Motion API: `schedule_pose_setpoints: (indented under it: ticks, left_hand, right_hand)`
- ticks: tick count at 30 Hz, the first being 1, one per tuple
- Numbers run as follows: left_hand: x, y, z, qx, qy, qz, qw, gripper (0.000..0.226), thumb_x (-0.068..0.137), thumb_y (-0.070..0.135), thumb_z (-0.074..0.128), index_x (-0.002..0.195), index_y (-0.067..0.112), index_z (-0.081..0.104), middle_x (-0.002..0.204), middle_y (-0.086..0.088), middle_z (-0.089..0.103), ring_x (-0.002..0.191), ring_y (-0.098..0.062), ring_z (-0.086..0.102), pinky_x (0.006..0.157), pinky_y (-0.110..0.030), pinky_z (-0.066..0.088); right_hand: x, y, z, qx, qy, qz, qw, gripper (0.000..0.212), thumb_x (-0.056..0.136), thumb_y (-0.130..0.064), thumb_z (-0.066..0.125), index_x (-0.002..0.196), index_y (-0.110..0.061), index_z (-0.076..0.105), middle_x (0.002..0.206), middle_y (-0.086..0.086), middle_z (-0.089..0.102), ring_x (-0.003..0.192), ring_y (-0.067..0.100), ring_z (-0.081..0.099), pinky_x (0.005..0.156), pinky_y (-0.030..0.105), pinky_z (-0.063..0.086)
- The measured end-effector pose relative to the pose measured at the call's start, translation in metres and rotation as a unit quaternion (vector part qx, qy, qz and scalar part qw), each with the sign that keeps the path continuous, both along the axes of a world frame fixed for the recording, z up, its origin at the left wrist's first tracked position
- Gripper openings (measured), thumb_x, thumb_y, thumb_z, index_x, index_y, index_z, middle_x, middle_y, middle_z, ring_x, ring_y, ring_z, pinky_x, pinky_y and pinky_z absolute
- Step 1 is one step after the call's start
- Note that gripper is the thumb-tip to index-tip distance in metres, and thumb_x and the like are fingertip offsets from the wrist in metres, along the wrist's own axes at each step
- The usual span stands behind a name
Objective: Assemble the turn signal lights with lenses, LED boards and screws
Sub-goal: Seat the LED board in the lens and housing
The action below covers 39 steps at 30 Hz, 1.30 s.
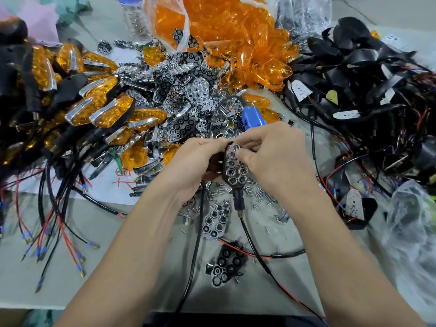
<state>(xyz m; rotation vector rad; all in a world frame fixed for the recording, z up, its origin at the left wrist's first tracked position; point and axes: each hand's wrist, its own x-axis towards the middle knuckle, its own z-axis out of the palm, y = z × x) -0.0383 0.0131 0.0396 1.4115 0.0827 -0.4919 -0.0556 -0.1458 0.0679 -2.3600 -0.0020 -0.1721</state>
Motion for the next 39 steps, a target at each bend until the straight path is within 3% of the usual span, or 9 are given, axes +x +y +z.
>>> schedule_pose_setpoints:
  ticks: [6,11,14,19,24,29,32,36,39]
  left_hand:
    - [-0.001,0.005,-0.006,0.037,-0.061,-0.064,0.995,0.026,0.092,-0.002,0.066,0.096,0.017,0.083,0.075,-0.002,0.064,0.059,-0.01,0.052,0.051,-0.023,0.043]
    - [-0.003,-0.001,-0.009,0.024,-0.057,-0.04,0.997,0.034,0.091,-0.013,0.062,0.115,0.008,0.076,0.067,0.001,0.066,0.05,-0.009,0.05,0.045,-0.024,0.037]
    - [-0.001,-0.002,-0.008,0.025,-0.068,-0.003,0.997,0.033,0.089,-0.015,0.064,0.108,0.009,0.077,0.068,0.004,0.071,0.055,-0.009,0.058,0.047,-0.022,0.046]
    - [0.001,0.0,-0.006,0.016,-0.067,-0.014,0.998,0.03,0.09,-0.007,0.07,0.106,0.017,0.079,0.09,-0.007,0.079,0.074,-0.018,0.071,0.06,-0.025,0.056]
    - [-0.001,0.003,-0.006,0.0,-0.055,-0.049,0.997,0.026,0.103,0.009,0.059,0.119,0.019,0.076,0.11,-0.011,0.079,0.088,-0.019,0.072,0.066,-0.025,0.06]
    - [-0.001,0.006,-0.004,0.013,-0.089,-0.029,0.996,0.035,0.099,-0.004,0.059,0.114,0.022,0.076,0.091,0.002,0.079,0.075,-0.01,0.071,0.063,-0.026,0.061]
    - [-0.003,0.002,-0.001,0.001,-0.092,0.007,0.996,0.037,0.097,-0.011,0.057,0.105,0.02,0.076,0.086,-0.003,0.079,0.071,-0.013,0.072,0.064,-0.031,0.063]
    - [-0.004,0.003,0.005,0.019,-0.102,0.02,0.994,0.044,0.097,-0.011,0.058,0.09,0.026,0.081,0.074,0.0,0.076,0.061,-0.011,0.068,0.056,-0.028,0.06]
    - [-0.002,0.008,0.009,0.038,-0.105,-0.015,0.994,0.029,0.1,-0.002,0.059,0.112,0.017,0.077,0.08,-0.002,0.074,0.069,-0.016,0.068,0.068,-0.039,0.065]
  right_hand:
    - [-0.003,-0.001,-0.004,0.017,0.005,-0.028,0.999,0.01,0.079,-0.021,0.087,0.08,-0.029,0.081,0.063,-0.021,0.07,0.071,-0.005,0.068,0.067,0.014,0.055]
    - [-0.008,-0.002,-0.021,0.082,0.025,-0.055,0.995,0.016,0.08,-0.033,0.085,0.068,-0.036,0.074,0.068,-0.023,0.072,0.067,0.001,0.07,0.068,0.028,0.058]
    - [-0.018,-0.004,-0.034,0.141,0.064,-0.044,0.987,0.008,0.082,-0.035,0.079,0.086,-0.041,0.075,0.082,-0.024,0.076,0.083,-0.004,0.072,0.083,0.028,0.06]
    - [-0.027,-0.004,-0.043,0.236,0.131,-0.058,0.961,0.044,0.077,-0.042,0.072,0.116,-0.023,0.078,0.094,-0.006,0.08,0.089,0.016,0.077,0.086,0.05,0.063]
    - [-0.027,-0.004,-0.045,0.271,0.097,-0.113,0.951,0.027,0.068,-0.048,0.078,0.093,-0.037,0.082,0.084,-0.008,0.08,0.083,0.019,0.078,0.084,0.051,0.062]
    - [-0.027,0.006,-0.042,0.271,0.061,-0.12,0.953,0.017,0.063,-0.057,0.075,0.079,-0.052,0.076,0.076,-0.016,0.077,0.071,0.008,0.075,0.077,0.045,0.064]
    - [-0.028,0.012,-0.042,0.258,0.076,-0.09,0.959,0.018,0.069,-0.052,0.072,0.084,-0.042,0.075,0.077,-0.013,0.077,0.07,0.009,0.073,0.077,0.048,0.063]
    - [-0.031,0.016,-0.043,0.329,0.1,-0.049,0.938,0.022,0.079,-0.024,0.073,0.101,-0.024,0.07,0.081,0.005,0.078,0.07,0.029,0.077,0.075,0.06,0.063]
    - [-0.033,0.015,-0.042,0.387,0.105,-0.066,0.914,0.021,0.08,-0.014,0.078,0.098,-0.022,0.069,0.077,0.008,0.078,0.067,0.031,0.077,0.071,0.066,0.061]
